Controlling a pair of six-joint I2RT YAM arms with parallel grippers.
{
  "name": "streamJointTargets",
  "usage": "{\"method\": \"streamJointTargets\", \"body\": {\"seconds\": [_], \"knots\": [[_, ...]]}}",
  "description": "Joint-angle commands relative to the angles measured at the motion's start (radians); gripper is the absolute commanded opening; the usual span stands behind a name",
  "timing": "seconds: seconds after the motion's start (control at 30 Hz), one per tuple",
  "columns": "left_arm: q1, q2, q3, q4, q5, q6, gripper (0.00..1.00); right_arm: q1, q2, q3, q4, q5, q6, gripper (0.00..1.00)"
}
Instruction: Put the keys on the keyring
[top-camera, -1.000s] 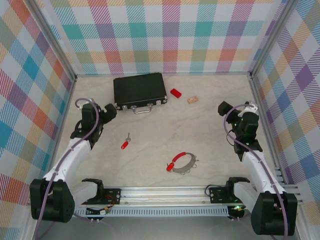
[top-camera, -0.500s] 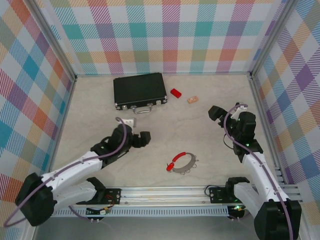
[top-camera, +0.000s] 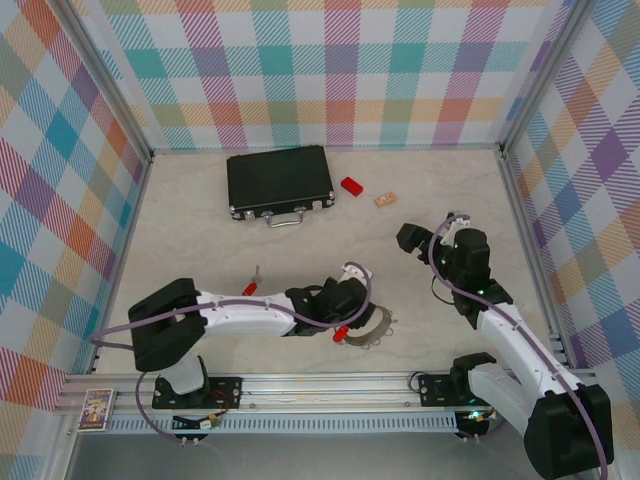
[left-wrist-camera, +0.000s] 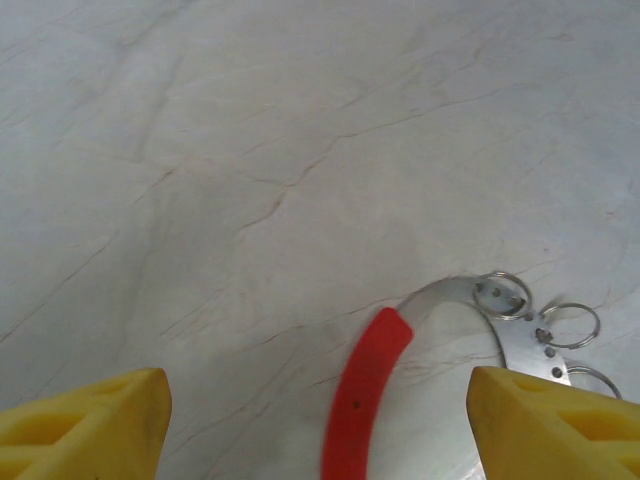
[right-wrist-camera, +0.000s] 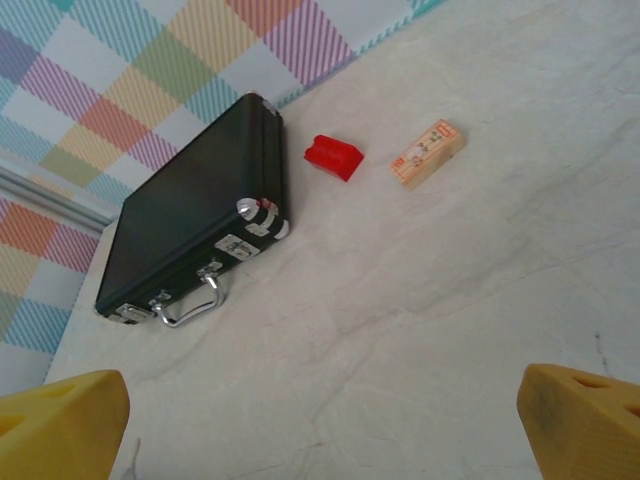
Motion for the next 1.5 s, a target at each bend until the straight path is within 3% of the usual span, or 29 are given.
{"method": "streamJointTargets", "body": {"seconds": [0.0, 0.27, 0.57, 0.83, 1.27, 1.47], "knots": [[-0.009, 0.067, 0.042, -0.087, -0.008, 0.057, 0.76, 0.003, -0.031, -0.015, 0.019, 0.043, -0.01, 0.99], [-0.029, 0.162, 0.078, -0.149, -0.058, 0.105, 0.77, 0.003, -0.031, -0.017, 0.021, 0.053, 0.0, 0.99], [-0.026, 0.226, 0.134, -0.254, -0.226, 0.118, 0.74, 0.003, 0.004, -0.016, 0.046, 0.031, 0.003, 0.99], [0.073, 0.239, 0.129, -0.265, -0.254, 0.112, 0.72, 0.01, 0.06, -0.001, 0.061, -0.005, 0.003, 0.99], [0.302, 0.215, 0.094, -0.184, -0.174, 0.154, 0.72, 0.067, 0.147, 0.058, 0.044, -0.028, -0.037, 0.99], [0.321, 0.09, 0.069, -0.184, -0.078, 0.135, 0.72, 0.158, 0.213, 0.158, -0.05, 0.065, -0.059, 0.99]]}}
